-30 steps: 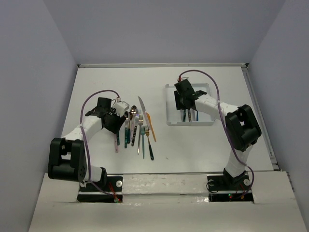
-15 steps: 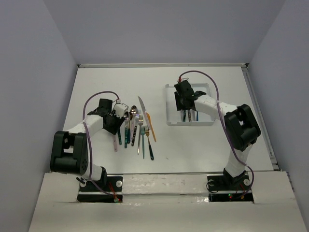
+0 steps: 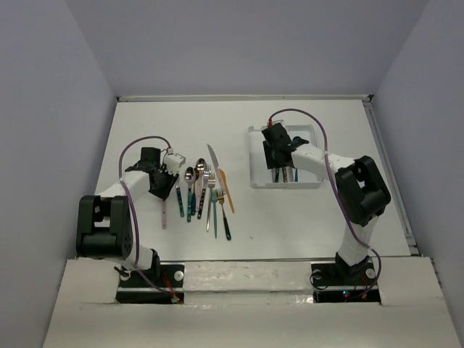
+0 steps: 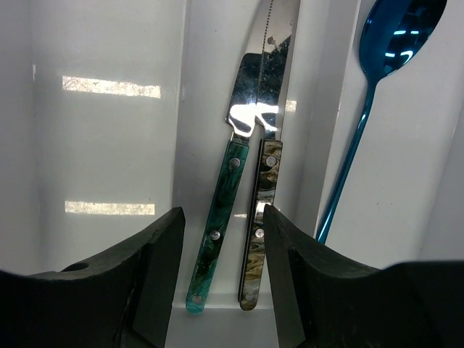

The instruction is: Sort the eating utensils into containers

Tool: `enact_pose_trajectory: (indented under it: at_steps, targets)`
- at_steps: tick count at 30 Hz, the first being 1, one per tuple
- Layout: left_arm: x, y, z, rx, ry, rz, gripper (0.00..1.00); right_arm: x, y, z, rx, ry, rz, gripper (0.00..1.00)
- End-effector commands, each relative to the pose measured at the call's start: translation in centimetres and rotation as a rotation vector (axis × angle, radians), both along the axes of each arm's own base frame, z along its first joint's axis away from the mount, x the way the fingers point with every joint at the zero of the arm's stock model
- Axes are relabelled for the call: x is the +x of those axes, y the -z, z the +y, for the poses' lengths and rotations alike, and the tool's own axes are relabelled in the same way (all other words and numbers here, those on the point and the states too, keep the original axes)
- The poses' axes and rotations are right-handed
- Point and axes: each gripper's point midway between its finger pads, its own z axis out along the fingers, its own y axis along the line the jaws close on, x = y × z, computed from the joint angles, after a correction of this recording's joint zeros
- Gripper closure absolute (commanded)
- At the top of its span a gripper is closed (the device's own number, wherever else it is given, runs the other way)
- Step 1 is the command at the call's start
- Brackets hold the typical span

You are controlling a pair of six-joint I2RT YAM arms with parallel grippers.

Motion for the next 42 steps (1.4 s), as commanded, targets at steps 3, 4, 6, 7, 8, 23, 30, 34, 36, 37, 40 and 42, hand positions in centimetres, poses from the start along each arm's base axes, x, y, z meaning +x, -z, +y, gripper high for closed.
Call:
enact_pose_trajectory:
  at_steps: [3, 4, 6, 7, 8, 23, 30, 34, 36, 37, 40, 42]
  targets:
    - [-1.1, 0.8, 1.1, 0.006, -0.003, 0.091, 0.69, -0.2, 0.3, -0.2, -0.034, -0.008, 0.002, 0.47]
    - [-1.0, 0.9, 1.8, 0.005, -0.029, 0.093, 0.7, -0.2, 0.3, -0.2, -0.035, -0.009, 0.004, 0.47]
    - [-0.6, 0.9, 2.0, -0.004, -0.038, 0.09, 0.73, -0.2, 0.1, -0.2, -0.032, -0.011, -0.001, 0.47]
    - [-0.5, 0.9, 2.0, -0.016, -0.043, 0.093, 0.77, -0.2, 0.0, -0.2, -0.033, -0.012, -0.001, 0.47]
    - [-0.5, 1.0, 2.0, -0.019, -0.045, 0.096, 0.79, -0.2, 0.0, -0.3, -0.033, -0.013, -0.002, 0.47]
    - [6.6, -9.6, 4.3, -0.052, -0.276, -0.35, 1.0, -0.4, -5.5, 3.3, 0.159, -0.129, -0.091, 0.47]
    - [9.2, -22.9, 1.6, -0.279, -0.286, -0.657, 1.0, -1.7, -17.0, 12.7, 0.577, -0.521, -0.343, 0.38]
    - [8.8, -27.1, -0.5, -0.402, -0.25, -0.729, 1.0, -4.5, -23.8, 21.1, 0.691, -0.769, -0.475, 0.33]
    - [8.5, -28.3, -1.1, -0.443, -0.243, -0.757, 1.0, -5.3, -25.4, 23.9, 0.731, -0.833, -0.517, 0.29]
    - [8.4, -28.5, -1.5, -0.477, -0.247, -0.756, 1.0, -5.3, -25.8, 25.7, 0.794, -0.85, -0.523, 0.29]
    - [8.3, -29.7, -2.3, -0.518, -0.235, -0.784, 1.0, -6.9, -27.1, 30.1, 0.976, -0.971, -0.452, 0.27]
    - [8.1, -29.8, -2.7, -0.532, -0.222, -0.781, 1.0, -6.9, -28.8, 31.8, 1.022, -0.986, -0.46, 0.27]
